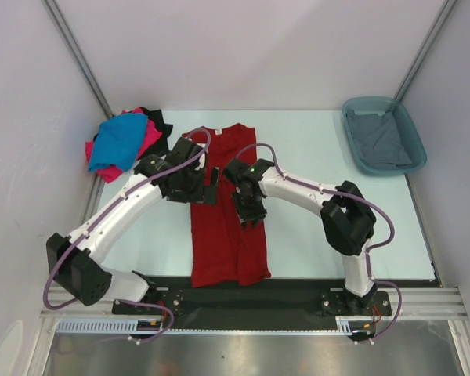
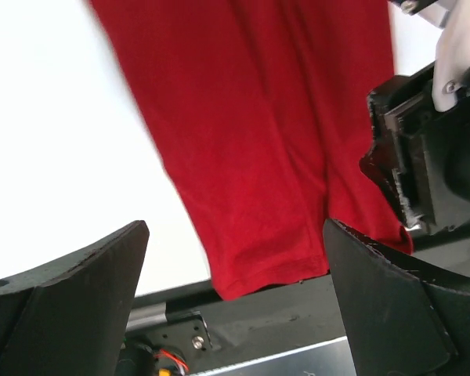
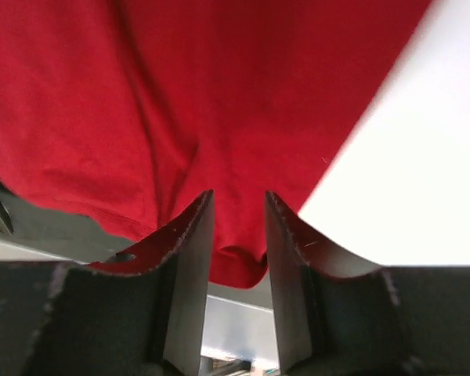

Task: Fold and stack the t-shirts
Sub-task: Fold the tshirt

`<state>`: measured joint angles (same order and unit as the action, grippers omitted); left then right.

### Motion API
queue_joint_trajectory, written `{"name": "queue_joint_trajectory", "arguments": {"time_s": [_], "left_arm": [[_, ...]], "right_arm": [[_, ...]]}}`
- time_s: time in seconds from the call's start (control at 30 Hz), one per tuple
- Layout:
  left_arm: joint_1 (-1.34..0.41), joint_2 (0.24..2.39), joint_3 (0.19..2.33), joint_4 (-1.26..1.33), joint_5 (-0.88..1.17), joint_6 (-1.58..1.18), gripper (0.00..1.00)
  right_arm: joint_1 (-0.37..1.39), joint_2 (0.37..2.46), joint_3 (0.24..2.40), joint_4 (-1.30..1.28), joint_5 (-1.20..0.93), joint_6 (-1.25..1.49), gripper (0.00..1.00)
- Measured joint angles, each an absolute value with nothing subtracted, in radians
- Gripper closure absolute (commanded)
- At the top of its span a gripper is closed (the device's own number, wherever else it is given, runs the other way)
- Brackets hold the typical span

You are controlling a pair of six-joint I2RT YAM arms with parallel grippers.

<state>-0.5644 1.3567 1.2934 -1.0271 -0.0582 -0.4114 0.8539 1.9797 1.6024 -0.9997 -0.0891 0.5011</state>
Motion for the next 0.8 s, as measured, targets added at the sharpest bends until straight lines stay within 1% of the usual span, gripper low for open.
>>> {"name": "queue_joint_trajectory", "arguments": {"time_s": [0.13,0.23,0.37,0.6,0.7,0.8], "left_arm": [[-0.566,1.417,1.322,-1.004,-0.006,-0.353,0.00],[-0.585,1.458,1.322,-0.998,0.063,-0.328,0.00],[-0.567,1.494,1.311,-0.971,0.193,-0.330,0.00],[-0.529,1.502,1.158,-0.821,0.431,-0.398,0.00],[-0.538,1.542,1.113,-0.761,0.529,-0.444,0.00],[-0.575,1.571,1.104,-0.727,0.567,-0.472,0.00]], "right_arm": [[0.833,1.974,1.611,-1.046,0.011,0.579,0.60],[0.776,1.948,1.611,-1.082,0.078,0.622,0.59],[0.665,1.852,1.610,-1.131,0.148,0.661,0.59],[0.492,1.668,1.577,-1.143,0.155,0.654,0.58],[0.471,1.631,1.558,-1.135,0.132,0.638,0.58],[0.471,1.599,1.512,-1.105,0.108,0.616,0.58]]}}
